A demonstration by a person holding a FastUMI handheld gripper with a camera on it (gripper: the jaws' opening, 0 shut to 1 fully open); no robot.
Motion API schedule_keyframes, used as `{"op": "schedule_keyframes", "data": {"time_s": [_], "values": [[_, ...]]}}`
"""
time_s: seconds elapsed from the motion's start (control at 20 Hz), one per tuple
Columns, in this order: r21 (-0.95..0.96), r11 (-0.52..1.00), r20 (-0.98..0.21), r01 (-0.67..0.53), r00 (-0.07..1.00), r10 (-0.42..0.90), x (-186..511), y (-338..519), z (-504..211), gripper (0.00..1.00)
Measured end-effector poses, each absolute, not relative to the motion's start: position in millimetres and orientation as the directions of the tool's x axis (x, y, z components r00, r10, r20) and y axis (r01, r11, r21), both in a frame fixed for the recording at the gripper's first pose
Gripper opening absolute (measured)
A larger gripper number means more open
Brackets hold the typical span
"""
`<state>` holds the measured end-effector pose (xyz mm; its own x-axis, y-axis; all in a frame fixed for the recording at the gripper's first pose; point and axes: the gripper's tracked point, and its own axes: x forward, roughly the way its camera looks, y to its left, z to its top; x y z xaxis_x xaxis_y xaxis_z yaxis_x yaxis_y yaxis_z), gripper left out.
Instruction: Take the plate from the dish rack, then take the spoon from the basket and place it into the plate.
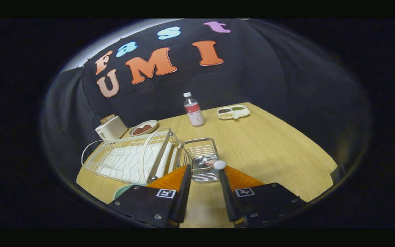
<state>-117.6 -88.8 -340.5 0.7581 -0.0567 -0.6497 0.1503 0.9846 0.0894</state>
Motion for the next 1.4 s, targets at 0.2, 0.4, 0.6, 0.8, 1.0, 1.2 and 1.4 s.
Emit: {"op": "schedule_keyframes", "data": {"time_s": [0.2, 0.4, 0.6, 0.8, 1.0, 1.2, 1.4], "values": [[0.069, 0.986, -0.608, 0.149, 0.790, -0.077, -106, -87, -334, 0.29], [0.078, 0.990, -0.614, 0.114, 0.788, -0.043, -103, -75, -333, 0.14], [0.112, 0.986, -0.633, 0.127, 0.774, -0.027, -99, -73, -318, 0.10], [0.110, 0.987, -0.608, 0.115, 0.793, -0.025, -95, -76, -281, 0.10], [0.099, 0.992, -0.580, 0.078, 0.815, -0.006, -99, -75, -238, 0.10], [0.132, 0.990, -0.566, 0.043, 0.824, 0.040, -113, -66, -210, 0.09], [0.183, 0.983, -0.566, -0.013, 0.816, 0.116, -136, -47, -196, 0.09]]}}
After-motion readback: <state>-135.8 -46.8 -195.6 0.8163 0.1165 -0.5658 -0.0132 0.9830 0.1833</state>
